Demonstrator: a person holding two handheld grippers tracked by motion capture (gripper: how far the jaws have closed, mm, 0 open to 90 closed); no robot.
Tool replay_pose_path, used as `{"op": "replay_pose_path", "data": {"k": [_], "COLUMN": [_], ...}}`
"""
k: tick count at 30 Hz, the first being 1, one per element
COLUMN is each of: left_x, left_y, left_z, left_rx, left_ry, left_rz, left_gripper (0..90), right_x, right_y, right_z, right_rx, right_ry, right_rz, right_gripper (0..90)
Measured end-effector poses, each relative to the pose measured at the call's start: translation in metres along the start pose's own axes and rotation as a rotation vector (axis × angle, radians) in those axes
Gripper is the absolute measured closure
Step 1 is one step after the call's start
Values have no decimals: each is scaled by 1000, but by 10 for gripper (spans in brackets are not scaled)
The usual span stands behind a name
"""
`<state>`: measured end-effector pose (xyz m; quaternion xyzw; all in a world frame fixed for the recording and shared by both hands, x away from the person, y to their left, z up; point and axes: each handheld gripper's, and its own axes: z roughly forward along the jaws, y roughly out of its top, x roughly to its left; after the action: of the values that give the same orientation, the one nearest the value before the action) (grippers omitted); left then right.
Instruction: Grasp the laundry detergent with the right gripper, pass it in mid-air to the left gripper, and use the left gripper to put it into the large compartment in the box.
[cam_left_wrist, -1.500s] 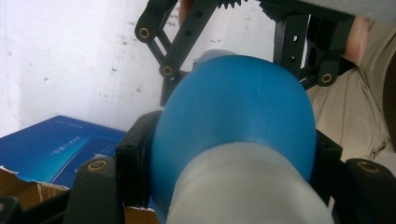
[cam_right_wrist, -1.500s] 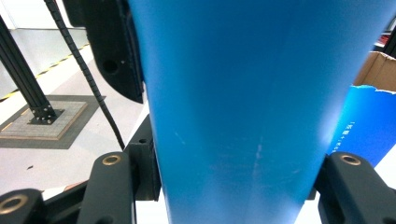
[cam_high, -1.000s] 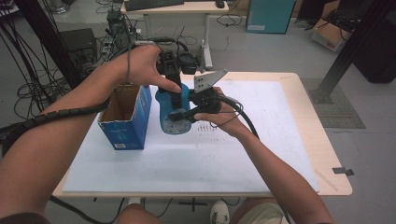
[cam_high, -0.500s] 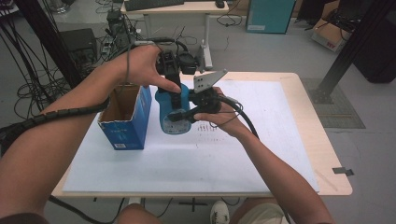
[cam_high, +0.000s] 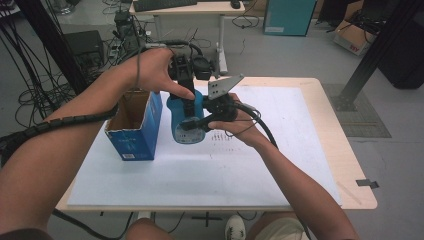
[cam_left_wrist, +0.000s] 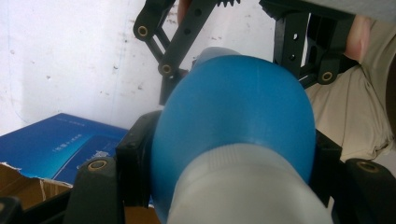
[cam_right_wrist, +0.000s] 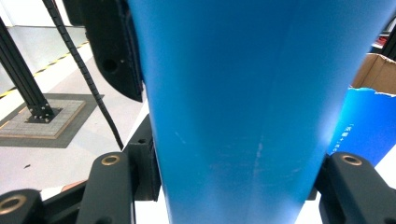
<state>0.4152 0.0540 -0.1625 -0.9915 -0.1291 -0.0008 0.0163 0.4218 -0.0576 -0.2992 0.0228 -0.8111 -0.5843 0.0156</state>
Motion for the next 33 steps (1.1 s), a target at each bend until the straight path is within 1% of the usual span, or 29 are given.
{"op": "replay_pose_path", "data": {"k": [7,9,13,15,20,21,22,23,24,25,26,27,28,29,30,31,32,33], "left_x": [-1,0,-1,0,-1,-2,-6,-6,-6,-6,-6,-7,-7,-7,-7,-7,-8,-8], "left_y": [-2,-1,-1,-1,-2,-3,-3,-3,-4,-4,-4,-4,-4,-4,-4,-4,-4,-4], "left_z": [0,0,0,0,0,0,3,3,3,2,2,2,2,1,2,2,3,3], "left_rx": [-11,-4,-6,-3,-9,-16,-62,-60,-61,-61,-60,-61,-64,-64,-68,-62,-64,-64], "left_ry": [6,0,1,-6,7,1,-9,-8,3,-4,-8,-8,-5,-6,-4,-4,-3,-3], "left_rz": [1,0,-2,1,0,-14,-71,-68,-63,-68,-69,-73,-73,-72,-75,-71,-76,-75], "left_gripper": [359,359,359,359,359,359,359,359,359,360,359,359,359,359,359,359,359,359], "right_x": [1,1,1,1,1,2,1,2,2,2,2,1,3,1,1,2,3,4], "right_y": [1,1,1,1,1,1,1,1,1,1,1,1,2,1,1,1,2,2], "right_z": [1,1,1,1,1,1,1,1,2,2,2,1,1,2,1,1,1,1], "right_rx": [-1,-1,1,2,-1,-3,-4,-3,-3,-6,-13,-8,-7,-7,-9,-9,-10,-6], "right_ry": [-7,-6,-6,-6,-9,-8,-7,-9,-9,-8,3,2,4,-10,-10,-11,0,0], "right_rz": [4,6,6,4,-2,-1,-5,-4,1,-5,4,-13,2,-23,-23,-19,5,6], "right_gripper": [422,422,421,421,420,420,420,420,420,419,419,419,419,418,418,417,417,415]}}
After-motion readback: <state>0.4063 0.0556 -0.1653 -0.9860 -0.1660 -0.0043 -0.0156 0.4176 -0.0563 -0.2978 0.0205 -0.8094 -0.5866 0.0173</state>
